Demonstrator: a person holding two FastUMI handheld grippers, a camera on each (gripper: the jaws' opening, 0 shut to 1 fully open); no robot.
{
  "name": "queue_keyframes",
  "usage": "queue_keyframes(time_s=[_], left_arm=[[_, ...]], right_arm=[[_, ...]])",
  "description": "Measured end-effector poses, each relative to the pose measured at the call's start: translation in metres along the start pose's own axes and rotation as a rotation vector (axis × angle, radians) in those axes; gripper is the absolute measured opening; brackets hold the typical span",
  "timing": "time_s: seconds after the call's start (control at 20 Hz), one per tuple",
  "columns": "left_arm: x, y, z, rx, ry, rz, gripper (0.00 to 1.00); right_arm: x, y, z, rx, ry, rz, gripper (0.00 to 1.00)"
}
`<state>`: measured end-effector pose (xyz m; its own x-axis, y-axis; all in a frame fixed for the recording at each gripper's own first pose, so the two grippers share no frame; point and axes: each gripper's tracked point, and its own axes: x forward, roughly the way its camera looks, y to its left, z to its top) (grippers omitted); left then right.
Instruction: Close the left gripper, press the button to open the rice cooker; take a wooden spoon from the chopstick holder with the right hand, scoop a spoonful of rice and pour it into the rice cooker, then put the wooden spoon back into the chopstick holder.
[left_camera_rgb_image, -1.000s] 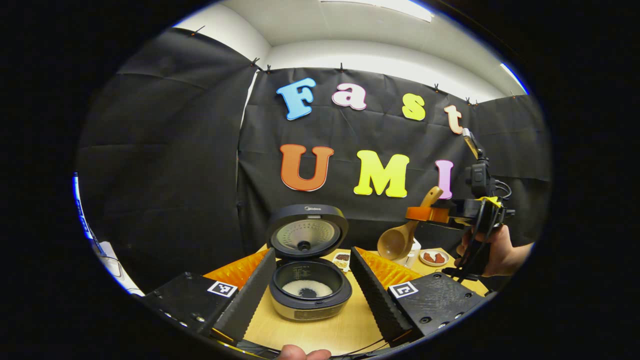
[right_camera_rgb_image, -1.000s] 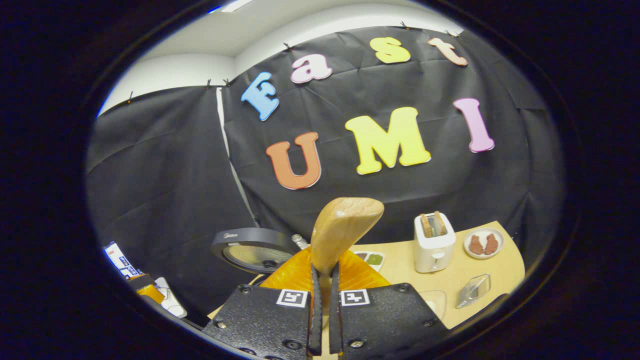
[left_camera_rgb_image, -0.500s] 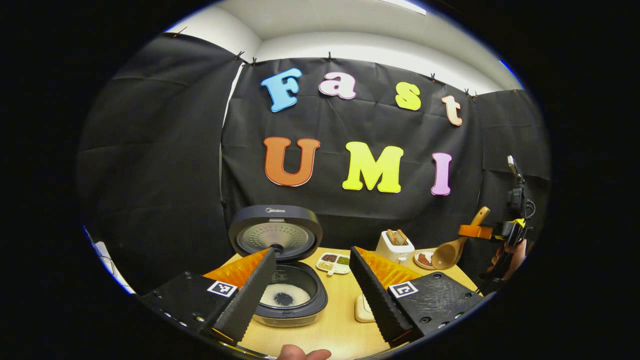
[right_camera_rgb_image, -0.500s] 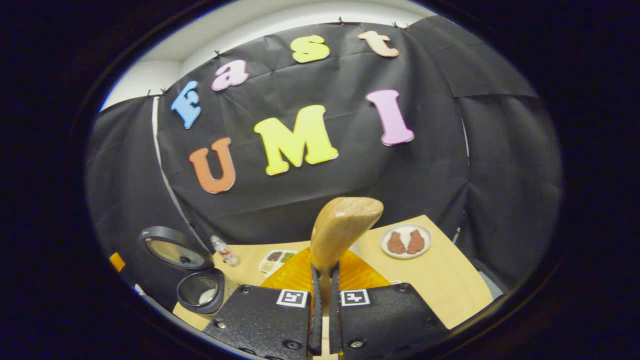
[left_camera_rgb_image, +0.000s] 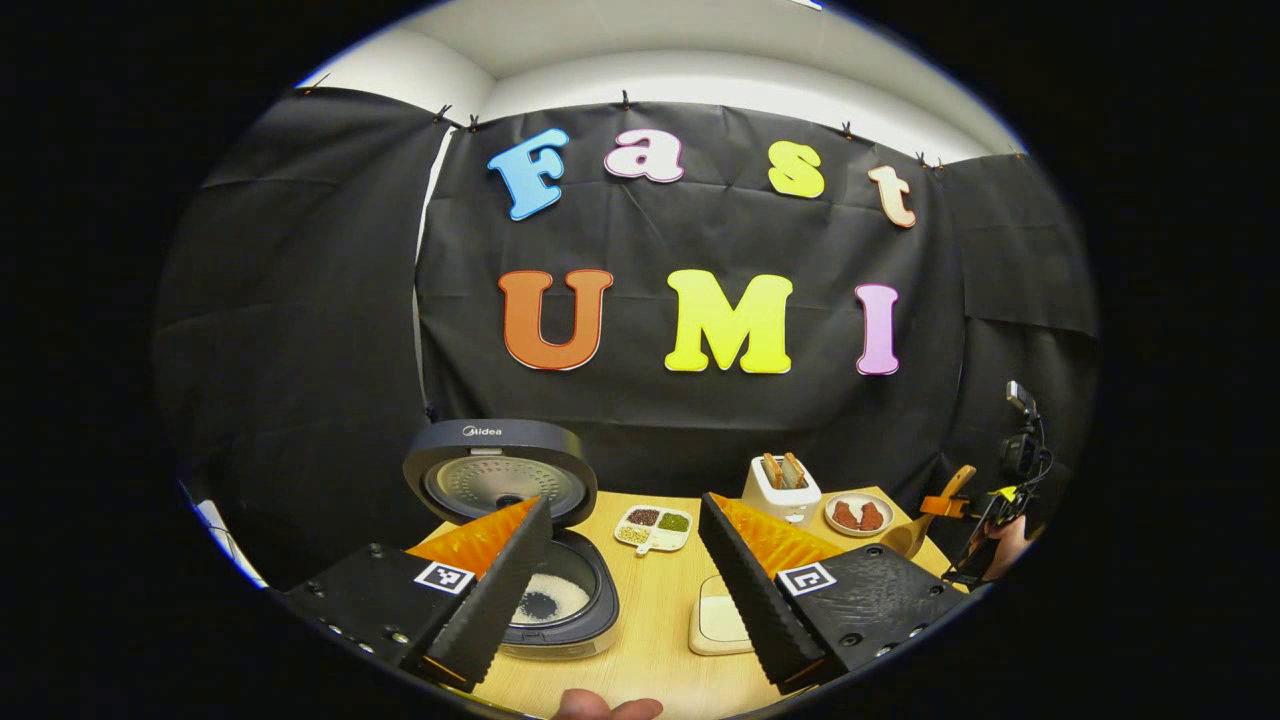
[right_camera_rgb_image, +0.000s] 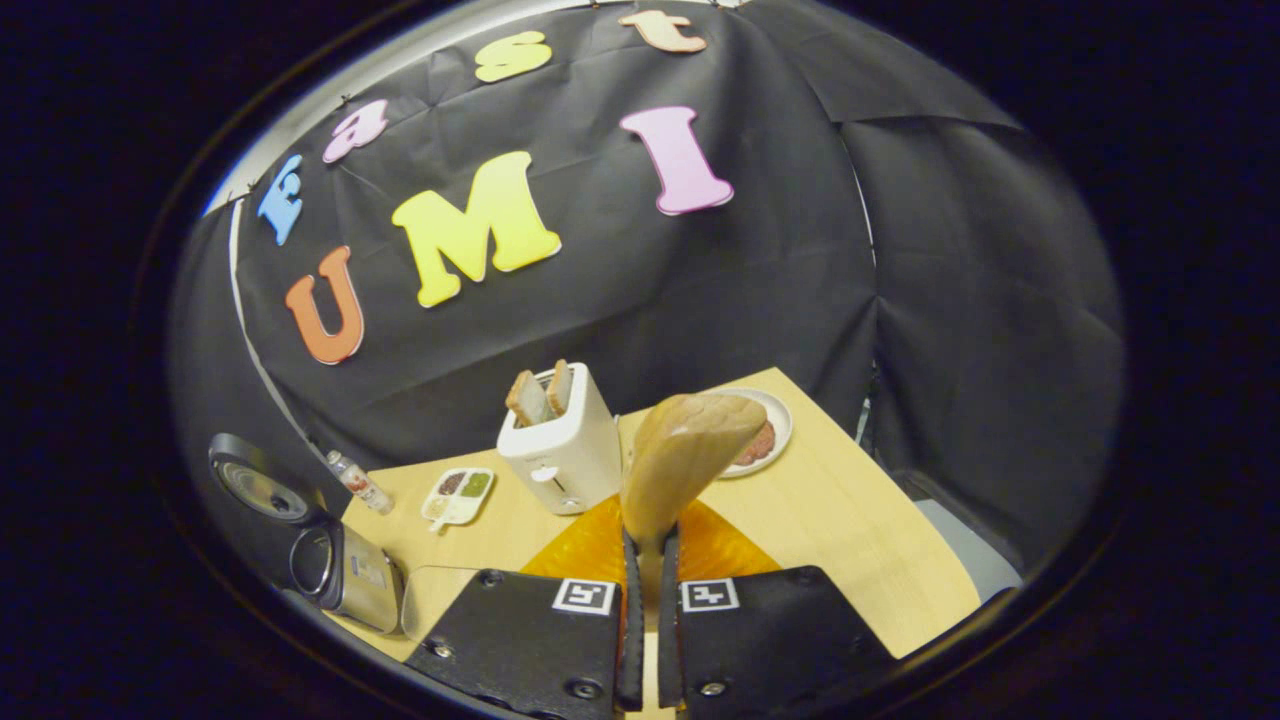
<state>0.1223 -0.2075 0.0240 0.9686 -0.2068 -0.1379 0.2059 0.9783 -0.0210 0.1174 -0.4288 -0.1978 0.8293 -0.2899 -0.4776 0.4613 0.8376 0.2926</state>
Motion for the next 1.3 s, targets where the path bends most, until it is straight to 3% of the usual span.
queue_keyframes(time_s=[0.5,0.95,1.0,1.1,1.3], left_arm=[[0.001,0.013,0.002,0.005,0.042,0.09,0.95],[0.009,0.024,0.008,-0.008,0.04,0.104,0.95],[0.01,0.025,0.009,-0.006,0.036,0.101,0.95],[0.014,0.03,0.016,0.001,0.018,0.101,0.95],[0.019,0.046,0.031,-0.008,-0.021,0.107,0.95]], right_arm=[[0.057,-0.003,-0.058,-0.055,0.065,0.026,0.11],[0.056,0.003,-0.054,-0.046,0.015,0.053,0.24],[0.05,0.002,-0.048,-0.055,-0.004,0.042,0.44],[0.03,-0.007,-0.034,-0.07,-0.046,0.015,0.71],[-0.004,-0.01,0.0,-0.084,-0.139,-0.021,0.82]])
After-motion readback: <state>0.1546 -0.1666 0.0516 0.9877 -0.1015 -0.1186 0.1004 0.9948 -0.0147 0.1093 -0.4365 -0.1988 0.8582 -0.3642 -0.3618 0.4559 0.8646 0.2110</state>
